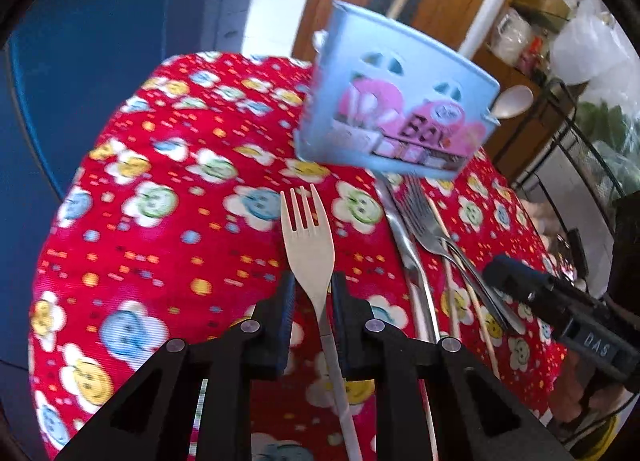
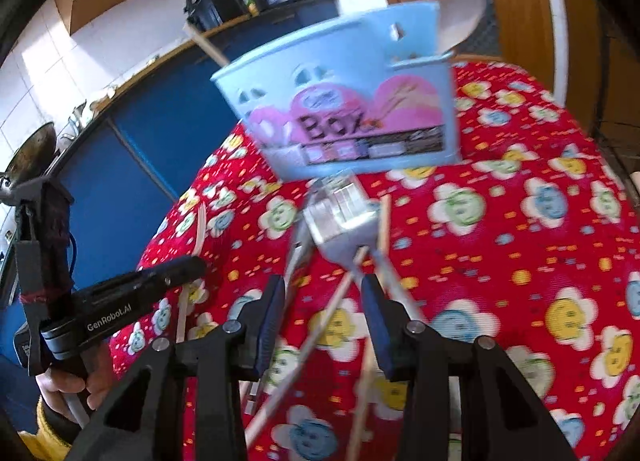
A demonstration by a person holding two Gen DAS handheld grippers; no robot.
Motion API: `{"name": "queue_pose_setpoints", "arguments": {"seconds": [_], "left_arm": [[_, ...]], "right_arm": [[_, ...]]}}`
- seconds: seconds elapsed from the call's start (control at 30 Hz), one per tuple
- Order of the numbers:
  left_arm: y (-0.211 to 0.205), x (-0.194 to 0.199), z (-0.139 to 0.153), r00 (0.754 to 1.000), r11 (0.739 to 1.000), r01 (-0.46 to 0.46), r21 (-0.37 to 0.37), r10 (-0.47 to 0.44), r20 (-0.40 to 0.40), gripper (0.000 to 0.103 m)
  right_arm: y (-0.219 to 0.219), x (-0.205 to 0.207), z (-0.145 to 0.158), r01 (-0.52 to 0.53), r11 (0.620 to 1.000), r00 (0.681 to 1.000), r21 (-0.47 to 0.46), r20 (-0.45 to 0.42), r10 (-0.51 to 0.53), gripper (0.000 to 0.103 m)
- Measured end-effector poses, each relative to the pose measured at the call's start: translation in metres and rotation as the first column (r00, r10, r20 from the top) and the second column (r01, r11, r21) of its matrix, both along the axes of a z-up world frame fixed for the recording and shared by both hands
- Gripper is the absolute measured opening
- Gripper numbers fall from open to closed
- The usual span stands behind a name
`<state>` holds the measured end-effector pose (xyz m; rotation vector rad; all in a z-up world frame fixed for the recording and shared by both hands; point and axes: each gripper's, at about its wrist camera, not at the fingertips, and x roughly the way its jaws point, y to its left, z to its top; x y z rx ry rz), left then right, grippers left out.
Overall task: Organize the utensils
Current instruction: 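Grasp the wooden fork with the left tool while the right tool grasps the silver knife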
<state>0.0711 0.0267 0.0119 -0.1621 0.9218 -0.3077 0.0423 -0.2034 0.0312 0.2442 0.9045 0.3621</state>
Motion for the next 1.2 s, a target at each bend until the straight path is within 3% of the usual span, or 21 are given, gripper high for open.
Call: {"name": "queue_pose_setpoints", "arguments": {"seconds": [0.27, 0.7, 0.9, 0.97, 1.2], "left_arm": [[0.022, -0.003, 0.006, 0.997, 0.999, -0.050, 0.009, 0.050, 0.062, 0.017], [0.033, 0.001, 0.002, 0.996, 0.997, -0.054, -0.047, 0.057, 0.071, 0.017], [0.033, 0.002, 0.000, 0.996, 0.997, -0.052, -0.057, 0.056, 0.071, 0.017], [0.032, 0.002, 0.000, 0.996, 0.997, -0.049, -0.057, 0.053, 0.071, 0.017], [0.028, -0.001, 0.003, 0.996, 0.997, -0.040, -0.059, 0.045, 0.082, 0.017]], "right_arm": [[0.035, 0.023, -0.014, -0.036, 0.999, 0.997, -0.031, -0.072, 0.034, 0.044], [0.057, 0.061, -0.019, -0.035, 0.992, 0.996, -0.119, -0.086, 0.024, 0.043], [0.061, 0.076, -0.020, -0.020, 0.988, 0.994, -0.152, -0.109, 0.003, 0.035], [0.061, 0.079, -0.020, -0.007, 0.986, 0.994, -0.166, -0.108, -0.011, 0.024], [0.049, 0.072, -0.011, -0.004, 0.996, 0.998, -0.091, -0.068, -0.002, 0.023]]}}
